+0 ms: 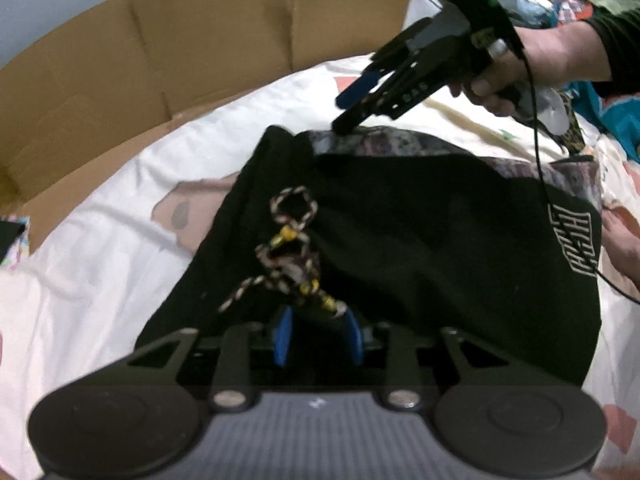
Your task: Fold clothes
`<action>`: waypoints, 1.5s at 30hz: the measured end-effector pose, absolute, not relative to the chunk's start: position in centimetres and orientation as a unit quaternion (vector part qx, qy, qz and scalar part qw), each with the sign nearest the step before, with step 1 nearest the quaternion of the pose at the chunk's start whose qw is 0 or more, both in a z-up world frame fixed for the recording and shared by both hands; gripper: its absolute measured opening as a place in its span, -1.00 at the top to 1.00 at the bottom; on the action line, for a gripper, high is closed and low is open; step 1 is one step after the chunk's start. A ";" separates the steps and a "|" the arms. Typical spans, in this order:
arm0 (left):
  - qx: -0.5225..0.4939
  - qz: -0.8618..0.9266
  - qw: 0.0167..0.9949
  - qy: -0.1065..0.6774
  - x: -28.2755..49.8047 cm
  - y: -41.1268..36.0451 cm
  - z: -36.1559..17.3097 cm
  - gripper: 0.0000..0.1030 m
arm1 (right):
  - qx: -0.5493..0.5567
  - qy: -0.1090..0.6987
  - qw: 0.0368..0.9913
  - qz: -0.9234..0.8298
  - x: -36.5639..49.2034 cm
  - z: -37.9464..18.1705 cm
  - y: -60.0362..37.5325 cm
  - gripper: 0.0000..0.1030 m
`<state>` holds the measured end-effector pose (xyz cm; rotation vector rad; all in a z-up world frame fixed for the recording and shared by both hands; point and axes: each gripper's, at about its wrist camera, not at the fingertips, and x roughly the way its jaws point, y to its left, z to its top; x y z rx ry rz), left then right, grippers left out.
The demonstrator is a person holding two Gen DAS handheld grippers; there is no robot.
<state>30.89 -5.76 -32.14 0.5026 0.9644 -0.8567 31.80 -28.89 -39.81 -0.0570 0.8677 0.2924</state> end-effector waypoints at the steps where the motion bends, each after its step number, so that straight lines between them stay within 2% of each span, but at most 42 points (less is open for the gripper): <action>1: 0.229 -0.387 0.775 0.445 31.0 -5.2 -32.0 0.30 | -0.026 0.418 0.897 0.141 31.9 -39.7 -28.9 0.00; 23: 0.171 -0.193 0.841 0.476 35.5 7.0 -32.5 0.29 | -0.041 0.435 0.876 0.205 35.2 -40.0 -29.2 0.01; 33: 0.160 -0.231 0.814 0.507 37.7 6.6 -34.9 0.29 | -0.071 0.466 0.841 0.267 37.0 -40.2 -27.6 0.01; 36: 0.171 -0.253 0.796 0.523 38.4 5.8 -35.7 0.23 | -0.085 0.471 0.831 0.283 37.5 -40.7 -26.9 0.01; 38: 0.183 -0.256 0.787 0.530 38.8 5.3 -36.2 0.10 | -0.102 0.473 0.825 0.291 37.8 -41.0 -26.4 0.01; 45: 0.169 -0.268 0.773 0.549 39.3 5.2 -37.2 0.11 | -0.163 0.481 0.795 0.332 38.6 -41.7 -24.4 0.01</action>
